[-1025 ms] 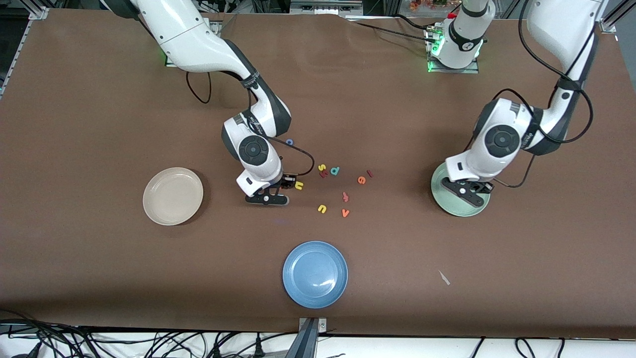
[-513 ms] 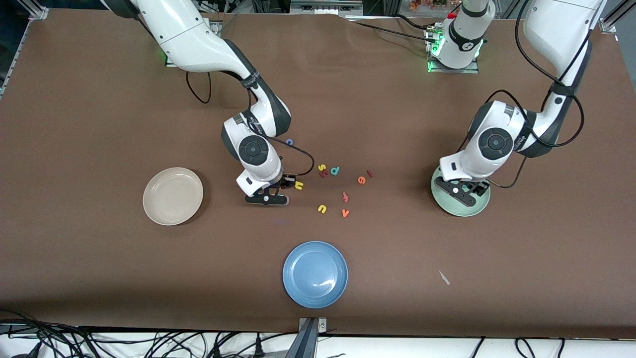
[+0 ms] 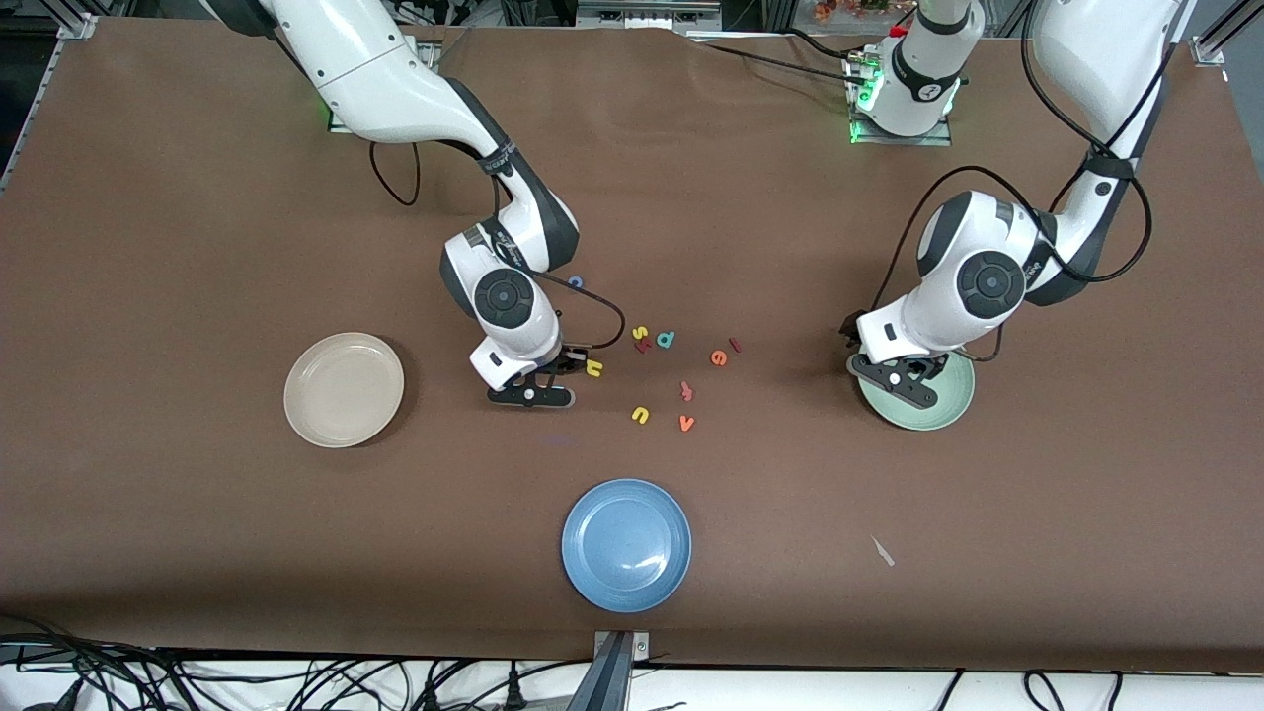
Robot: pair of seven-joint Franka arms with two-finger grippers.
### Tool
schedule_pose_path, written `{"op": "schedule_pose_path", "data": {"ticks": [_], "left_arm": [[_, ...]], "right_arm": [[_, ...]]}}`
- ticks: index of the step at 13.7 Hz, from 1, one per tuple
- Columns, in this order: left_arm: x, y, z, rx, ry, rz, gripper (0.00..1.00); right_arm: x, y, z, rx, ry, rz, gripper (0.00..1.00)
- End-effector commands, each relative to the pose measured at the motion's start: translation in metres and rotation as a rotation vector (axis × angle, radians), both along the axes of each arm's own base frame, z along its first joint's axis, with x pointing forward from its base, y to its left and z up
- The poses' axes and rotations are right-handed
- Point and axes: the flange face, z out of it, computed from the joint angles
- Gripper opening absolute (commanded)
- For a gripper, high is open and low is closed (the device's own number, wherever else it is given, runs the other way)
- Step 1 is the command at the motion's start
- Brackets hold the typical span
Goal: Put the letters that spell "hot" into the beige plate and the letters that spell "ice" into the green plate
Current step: 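Drop the c on the green plate while the right gripper carries the t, then release the orange t on the beige plate while the left gripper reaches pink i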
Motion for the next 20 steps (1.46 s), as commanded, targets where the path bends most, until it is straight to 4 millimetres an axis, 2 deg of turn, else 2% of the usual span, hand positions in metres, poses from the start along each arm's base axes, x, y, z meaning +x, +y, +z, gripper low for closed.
{"op": "schedule_pose_path", "data": {"ticks": [1, 2, 6, 9, 10, 11, 13, 15, 16, 17, 19, 20], "left_arm": [[-0.008, -0.052, 0.017, 0.02, 0.016, 0.154, 1.0], [-0.01, -0.065, 0.019, 0.027, 0.011, 0.226, 1.0], [-0.028, -0.128, 0.01, 0.066, 0.021, 0.529, 1.0], [-0.02, -0.177, 0.003, 0.061, 0.025, 0.758, 1.0], [-0.018, -0.19, -0.003, 0.059, 0.032, 0.797, 1.0], [-0.016, -0.192, -0.01, 0.062, 0.039, 0.808, 1.0], [-0.016, -0.187, -0.034, 0.087, 0.067, 0.809, 1.0], [-0.011, -0.182, -0.047, 0.094, 0.081, 0.815, 1.0], [-0.013, -0.191, -0.051, 0.093, 0.084, 0.812, 1.0], [-0.017, -0.198, -0.057, 0.095, 0.089, 0.802, 0.94], [-0.02, -0.198, -0.068, 0.107, 0.103, 0.822, 0.67], [-0.019, -0.195, -0.07, 0.112, 0.107, 0.828, 0.58]], "right_arm": [[-0.003, 0.004, 0.002, 0.006, -0.001, 0.006, 0.16], [-0.002, 0.004, 0.005, 0.009, -0.005, 0.009, 0.12], [0.003, 0.002, 0.023, 0.022, -0.014, 0.002, 0.1], [0.02, -0.019, 0.052, 0.066, -0.007, -0.035, 0.09], [0.029, -0.035, 0.068, 0.081, 0.001, -0.016, 0.09], [0.037, -0.057, 0.081, 0.08, 0.015, 0.023, 0.09], [0.05, -0.1, 0.102, 0.079, 0.026, 0.03, 0.09], [0.057, -0.146, 0.105, 0.071, 0.026, 0.041, 0.09], [0.058, -0.167, 0.104, 0.068, 0.023, 0.081, 0.09], [0.061, -0.189, 0.105, 0.067, 0.019, 0.107, 0.09], [0.063, -0.237, 0.098, 0.058, 0.006, 0.118, 0.09], [0.06, -0.257, 0.088, 0.058, 0.001, 0.132, 0.09]]}}
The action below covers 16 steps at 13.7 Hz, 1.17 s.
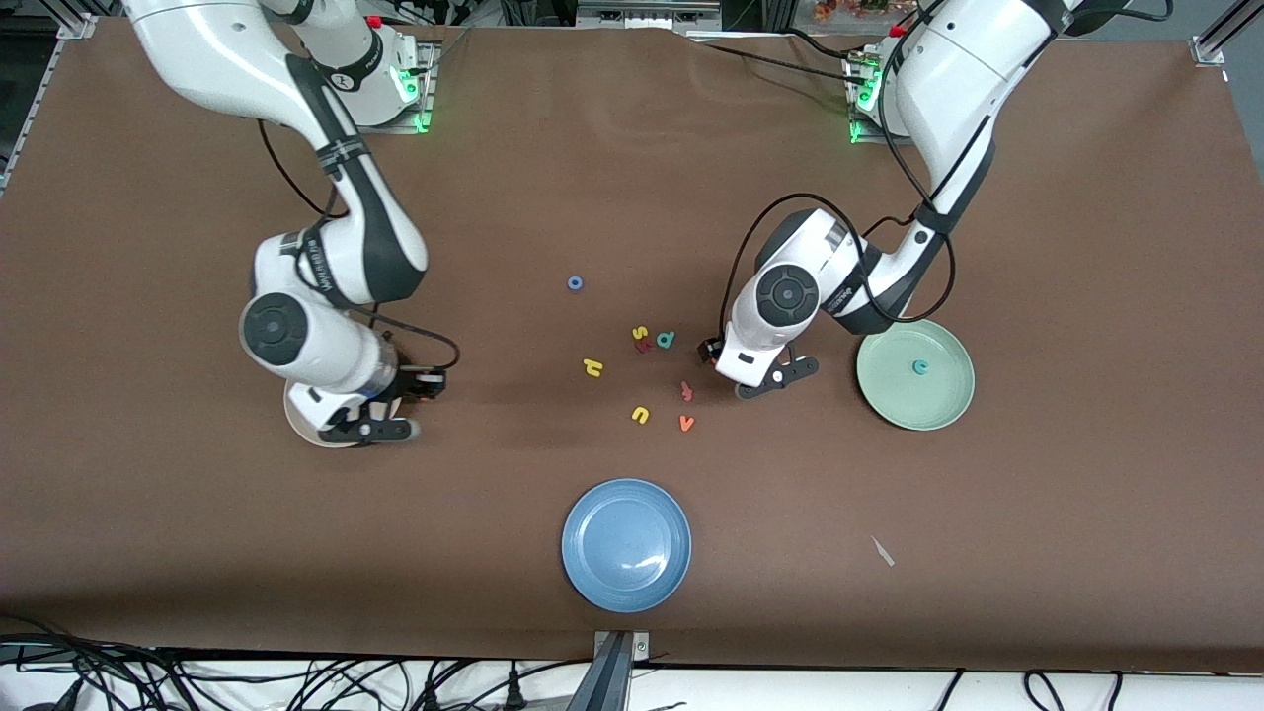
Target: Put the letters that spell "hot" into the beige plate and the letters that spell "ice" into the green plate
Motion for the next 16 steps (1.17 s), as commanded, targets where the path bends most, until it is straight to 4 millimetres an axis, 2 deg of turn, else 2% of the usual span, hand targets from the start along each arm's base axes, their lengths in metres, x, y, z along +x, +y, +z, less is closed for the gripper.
{"op": "schedule_pose_path", "data": {"ticks": [1, 3, 5, 6, 7, 8, 11, 12, 13, 15, 16], "left_arm": [[0.002, 0.0, -0.006, 0.005, 0.02, 0.025, 0.55], [0.0, 0.005, -0.01, 0.014, 0.035, 0.029, 0.51], [-0.004, 0.005, -0.012, 0.016, 0.043, 0.029, 0.49], [-0.005, 0.003, -0.013, 0.014, 0.044, 0.025, 0.48], [-0.005, 0.003, -0.013, 0.014, 0.044, 0.023, 0.48], [-0.005, 0.003, -0.014, 0.015, 0.045, 0.026, 0.47], [-0.009, 0.004, -0.022, 0.016, 0.059, 0.03, 0.42], [-0.009, 0.004, -0.027, 0.015, 0.065, 0.032, 0.42], [-0.009, 0.003, -0.028, 0.012, 0.064, 0.033, 0.41], [-0.01, 0.003, -0.028, 0.011, 0.064, 0.032, 0.3], [-0.01, 0.003, -0.028, 0.011, 0.064, 0.032, 0.11]], "right_arm": [[-0.019, -0.048, -0.016, 0.008, -0.024, 0.042, 0.09], [-0.03, -0.078, -0.041, 0.004, -0.056, 0.05, 0.09], [-0.037, -0.091, -0.052, 0.001, -0.07, 0.044, 0.12], [-0.038, -0.09, -0.053, 0.003, -0.068, 0.04, 0.3], [-0.036, -0.09, -0.051, 0.007, -0.068, 0.023, 0.9], [-0.035, -0.09, -0.049, 0.007, -0.072, 0.039, 1.0], [-0.033, -0.08, -0.03, 0.016, -0.041, 0.034, 1.0], [-0.034, -0.071, -0.025, 0.017, -0.03, 0.014, 1.0], [-0.036, -0.053, -0.02, 0.017, -0.033, -0.033, 1.0], [-0.042, -0.003, -0.014, 0.013, -0.034, -0.128, 1.0], [-0.045, 0.022, -0.008, 0.017, -0.039, -0.156, 1.0]]}}
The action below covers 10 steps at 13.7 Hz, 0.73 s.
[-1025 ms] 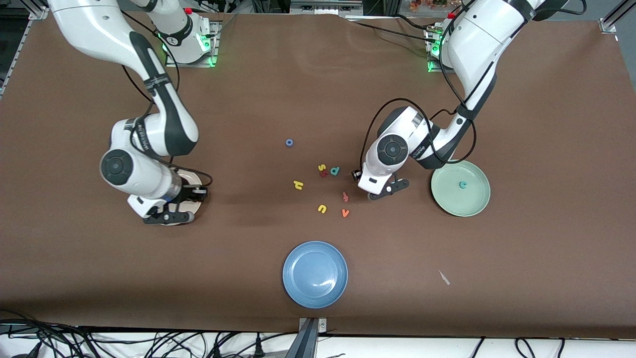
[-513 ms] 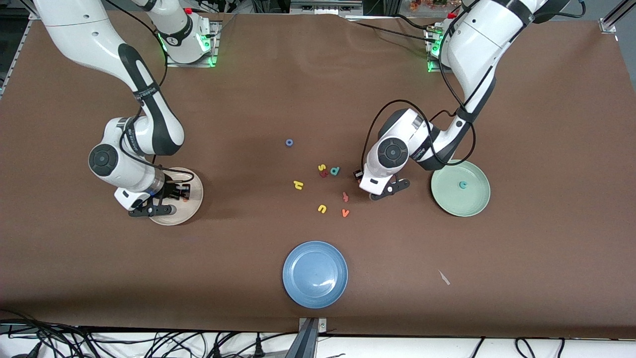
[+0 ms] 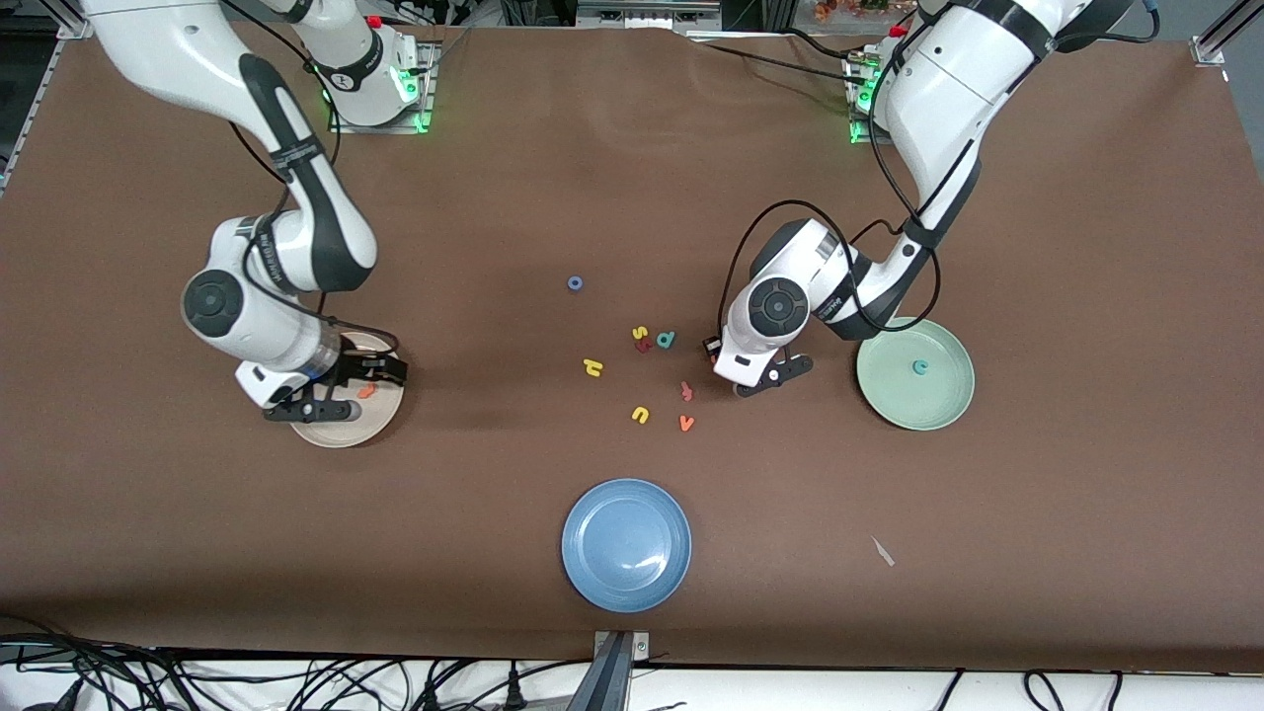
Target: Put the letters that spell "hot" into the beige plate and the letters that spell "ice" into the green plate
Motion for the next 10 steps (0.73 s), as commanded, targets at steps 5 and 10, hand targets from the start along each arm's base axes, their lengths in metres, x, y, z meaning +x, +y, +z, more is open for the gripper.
{"op": "schedule_pose_path", "data": {"ticks": [5, 10], "left_arm": [[0.002, -0.002, 0.003, -0.011, 0.009, 0.017, 0.0], [0.026, 0.036, 0.056, 0.024, 0.01, -0.025, 0.0]], "right_arm": [[-0.042, 0.134, 0.013, 0.007, 0.027, -0.212, 1.0], [-0.078, 0.195, 0.011, -0.005, 0.042, -0.209, 1.0]]}}
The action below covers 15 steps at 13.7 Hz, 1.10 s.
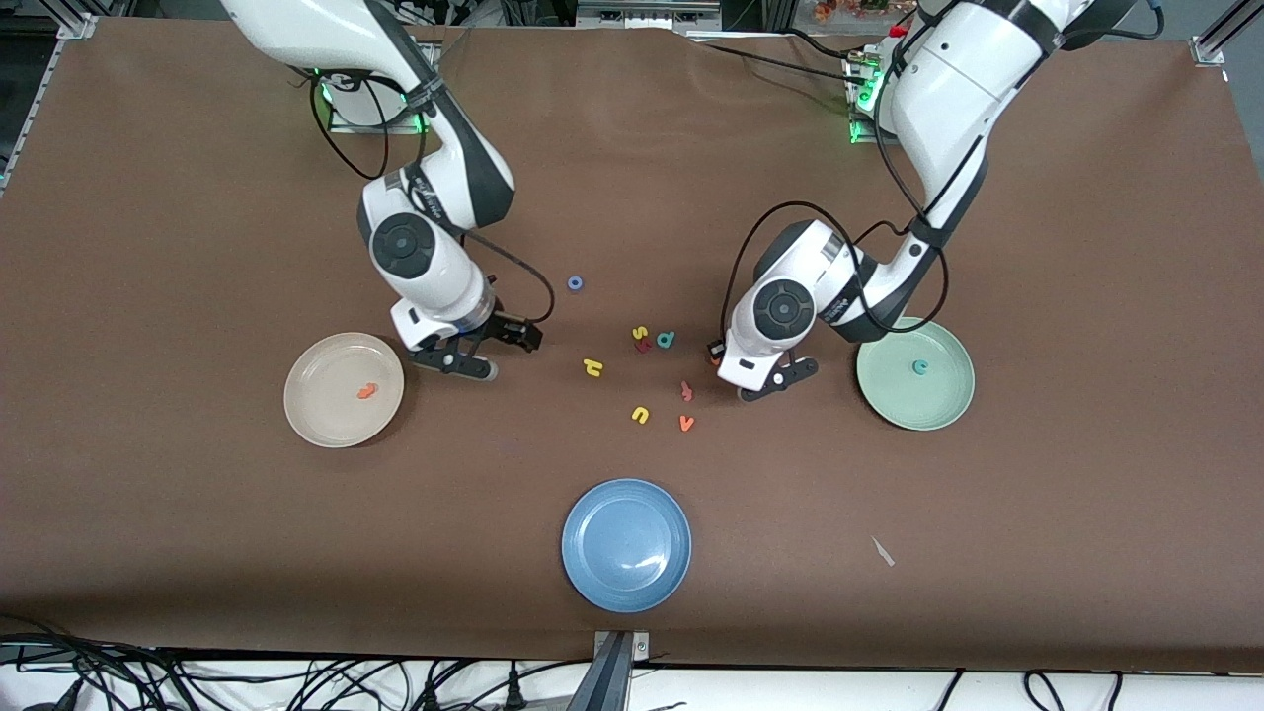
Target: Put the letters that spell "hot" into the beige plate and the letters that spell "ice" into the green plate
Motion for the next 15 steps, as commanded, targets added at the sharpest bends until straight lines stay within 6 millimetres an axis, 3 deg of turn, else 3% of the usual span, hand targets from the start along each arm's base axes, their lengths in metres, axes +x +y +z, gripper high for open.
{"op": "schedule_pose_path", "data": {"ticks": [1, 4, 7, 8, 9, 11, 12, 13, 14, 15], "left_arm": [[0.014, 0.036, 0.04, 0.013, 0.02, -0.055, 0.0], [0.04, 0.105, 0.053, -0.018, 0.04, -0.135, 0.0], [0.056, 0.173, 0.046, -0.051, 0.061, -0.188, 0.0], [0.062, 0.205, 0.042, -0.065, 0.063, -0.213, 0.0], [0.065, 0.225, 0.04, -0.082, 0.066, -0.232, 0.0], [0.066, 0.24, 0.028, -0.101, 0.082, -0.255, 0.0], [0.066, 0.245, 0.026, -0.103, 0.086, -0.246, 0.18], [0.066, 0.245, 0.025, -0.104, 0.087, -0.247, 0.72], [0.067, 0.245, 0.025, -0.105, 0.086, -0.244, 1.0], [0.067, 0.239, 0.029, -0.109, 0.08, -0.247, 1.0]], "right_arm": [[-0.018, 0.024, 0.002, -0.012, 0.013, -0.008, 1.0], [-0.046, 0.055, -0.009, -0.06, 0.043, 0.007, 1.0], [-0.067, 0.078, -0.024, -0.101, 0.047, 0.02, 1.0], [-0.072, 0.082, -0.027, -0.104, 0.05, 0.029, 1.0], [-0.08, 0.09, -0.028, -0.102, 0.056, 0.039, 1.0], [-0.093, 0.099, -0.032, -0.097, 0.062, 0.046, 1.0], [-0.096, 0.099, -0.035, -0.099, 0.063, 0.05, 1.0], [-0.101, 0.099, -0.04, -0.091, 0.054, 0.056, 1.0], [-0.112, 0.103, -0.046, -0.077, 0.048, 0.069, 1.0], [-0.117, 0.099, -0.053, -0.067, 0.037, 0.069, 1.0]]}}
